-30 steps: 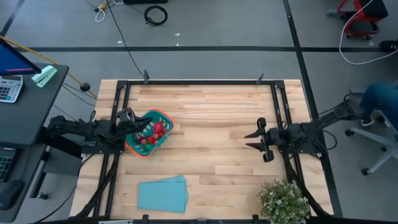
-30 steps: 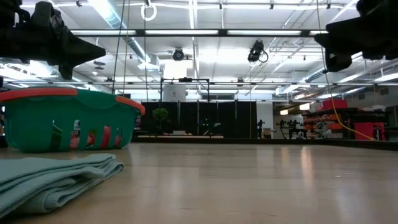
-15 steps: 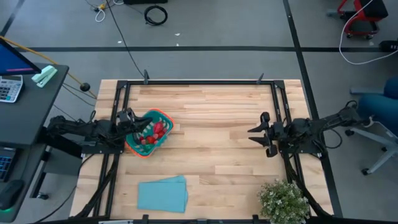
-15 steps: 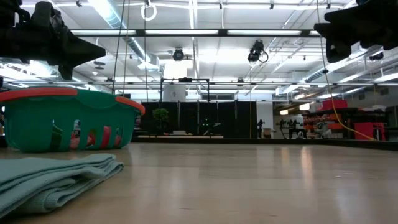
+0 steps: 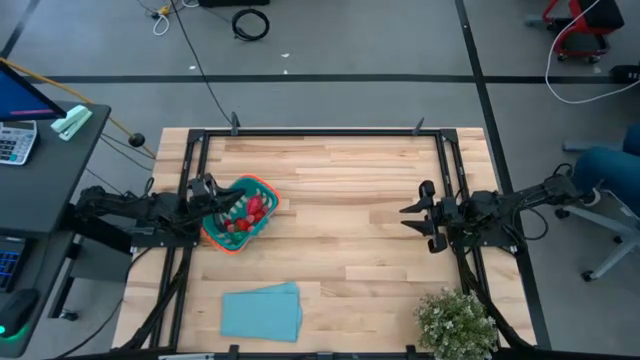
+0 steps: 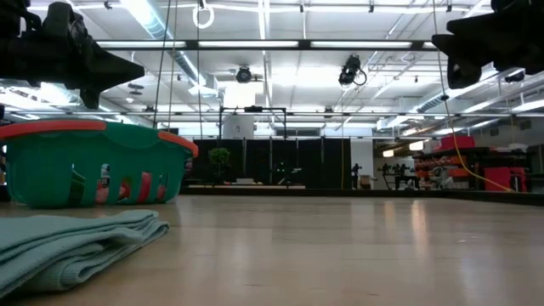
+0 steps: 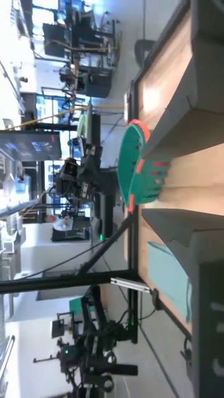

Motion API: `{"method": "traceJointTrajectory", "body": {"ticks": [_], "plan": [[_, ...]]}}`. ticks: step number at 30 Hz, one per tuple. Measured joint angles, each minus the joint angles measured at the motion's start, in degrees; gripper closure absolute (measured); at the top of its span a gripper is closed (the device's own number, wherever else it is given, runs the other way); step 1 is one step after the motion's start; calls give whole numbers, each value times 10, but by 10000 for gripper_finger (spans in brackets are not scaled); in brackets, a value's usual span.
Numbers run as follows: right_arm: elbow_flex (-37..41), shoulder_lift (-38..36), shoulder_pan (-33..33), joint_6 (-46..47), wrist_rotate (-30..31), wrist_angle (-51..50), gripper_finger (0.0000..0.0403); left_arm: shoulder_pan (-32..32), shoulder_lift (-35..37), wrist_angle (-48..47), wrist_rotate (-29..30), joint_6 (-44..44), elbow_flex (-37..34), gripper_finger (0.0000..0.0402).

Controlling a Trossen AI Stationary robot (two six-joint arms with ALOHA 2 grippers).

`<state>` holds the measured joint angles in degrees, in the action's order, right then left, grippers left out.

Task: Pick and placing Produce into tupperware
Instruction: Return to Home Position

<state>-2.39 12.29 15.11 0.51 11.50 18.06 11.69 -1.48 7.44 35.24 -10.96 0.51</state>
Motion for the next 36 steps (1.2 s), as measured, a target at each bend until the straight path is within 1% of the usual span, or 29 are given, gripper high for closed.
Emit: {"method": "traceJointTrajectory", "body": {"ticks": [3, 7, 20, 30, 36], "plan": [[0, 0, 0, 20, -13, -2, 258, 0, 0, 0, 0, 0, 0, 365], [0, 0, 0, 23, -26, -1, 258, 0, 0, 0, 0, 0, 0, 363], [0, 7, 0, 25, -26, 5, 258, 0, 0, 0, 0, 0, 0, 378], [0, 53, 0, 39, -26, 1, 258, 0, 0, 0, 0, 0, 0, 364], [0, 50, 0, 42, -8, -13, 258, 0, 0, 0, 0, 0, 0, 366]]}}
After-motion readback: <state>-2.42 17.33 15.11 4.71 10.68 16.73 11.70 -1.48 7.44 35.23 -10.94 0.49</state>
